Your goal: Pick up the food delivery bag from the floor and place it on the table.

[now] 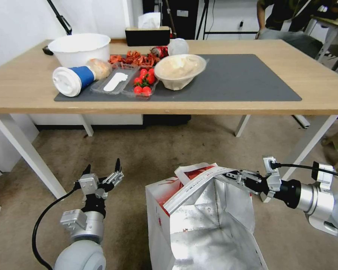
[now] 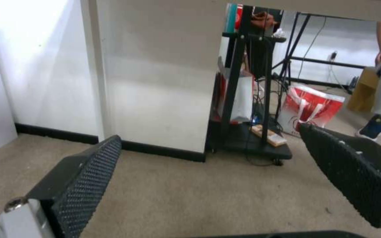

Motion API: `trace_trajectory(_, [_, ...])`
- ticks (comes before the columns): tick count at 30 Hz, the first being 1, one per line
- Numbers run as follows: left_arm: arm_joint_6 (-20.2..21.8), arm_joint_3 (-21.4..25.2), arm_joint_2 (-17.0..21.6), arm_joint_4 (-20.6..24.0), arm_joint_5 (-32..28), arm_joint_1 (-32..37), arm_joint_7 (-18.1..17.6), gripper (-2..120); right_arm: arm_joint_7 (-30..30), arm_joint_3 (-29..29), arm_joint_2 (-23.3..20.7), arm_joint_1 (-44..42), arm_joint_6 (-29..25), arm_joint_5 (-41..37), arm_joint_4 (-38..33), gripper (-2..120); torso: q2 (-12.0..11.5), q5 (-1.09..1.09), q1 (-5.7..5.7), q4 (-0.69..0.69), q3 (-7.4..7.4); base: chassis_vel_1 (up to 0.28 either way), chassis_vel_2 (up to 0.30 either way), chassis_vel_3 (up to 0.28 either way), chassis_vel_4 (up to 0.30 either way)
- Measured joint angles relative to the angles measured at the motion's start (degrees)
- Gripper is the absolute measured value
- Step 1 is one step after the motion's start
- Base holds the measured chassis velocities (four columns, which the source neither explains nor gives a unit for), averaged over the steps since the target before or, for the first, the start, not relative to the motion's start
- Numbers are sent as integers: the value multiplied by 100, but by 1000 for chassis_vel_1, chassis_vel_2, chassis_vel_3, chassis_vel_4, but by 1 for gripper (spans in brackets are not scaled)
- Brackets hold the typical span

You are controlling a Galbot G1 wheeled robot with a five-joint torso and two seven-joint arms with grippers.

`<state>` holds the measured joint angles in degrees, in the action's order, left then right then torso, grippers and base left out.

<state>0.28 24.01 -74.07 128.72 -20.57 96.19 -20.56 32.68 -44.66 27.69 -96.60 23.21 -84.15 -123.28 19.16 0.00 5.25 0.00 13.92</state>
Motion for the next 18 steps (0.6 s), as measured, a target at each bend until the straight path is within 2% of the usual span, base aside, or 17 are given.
trace_trajectory(18, [0,-16,-8,-25,4,-6,-19,100,17,7,-11,17,-1,17,17,0,414,0,135,0,275,0,0,0,0])
